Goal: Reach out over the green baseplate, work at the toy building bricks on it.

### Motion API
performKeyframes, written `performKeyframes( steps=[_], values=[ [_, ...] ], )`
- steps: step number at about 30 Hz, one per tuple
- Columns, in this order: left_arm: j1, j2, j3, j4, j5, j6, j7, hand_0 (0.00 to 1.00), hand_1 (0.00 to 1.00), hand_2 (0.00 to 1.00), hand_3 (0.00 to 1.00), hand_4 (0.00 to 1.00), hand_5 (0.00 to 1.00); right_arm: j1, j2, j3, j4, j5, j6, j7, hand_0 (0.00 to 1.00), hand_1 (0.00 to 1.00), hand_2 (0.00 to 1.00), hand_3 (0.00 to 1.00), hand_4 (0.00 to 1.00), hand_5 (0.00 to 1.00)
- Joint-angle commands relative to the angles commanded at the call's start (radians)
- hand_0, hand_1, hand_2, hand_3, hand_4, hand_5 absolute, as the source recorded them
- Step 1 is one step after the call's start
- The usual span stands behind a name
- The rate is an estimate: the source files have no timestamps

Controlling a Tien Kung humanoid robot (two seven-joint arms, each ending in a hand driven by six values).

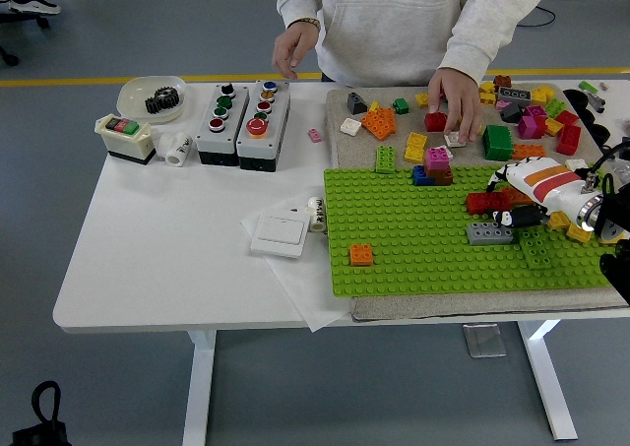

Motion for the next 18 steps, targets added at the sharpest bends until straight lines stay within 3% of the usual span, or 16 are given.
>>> performKeyframes(
  steps=[18],
  values=[
    [0.004,0.0,0.001,-0.001,0.0,-0.003,0.001,0.765,0.766,0.766,0.606,0.684,0.599,-0.008,0.001,0.002,0.005,-0.004,-0.003,0.008,0.764,0.68,0.686,0.59,0.733,0.503]
  ],
)
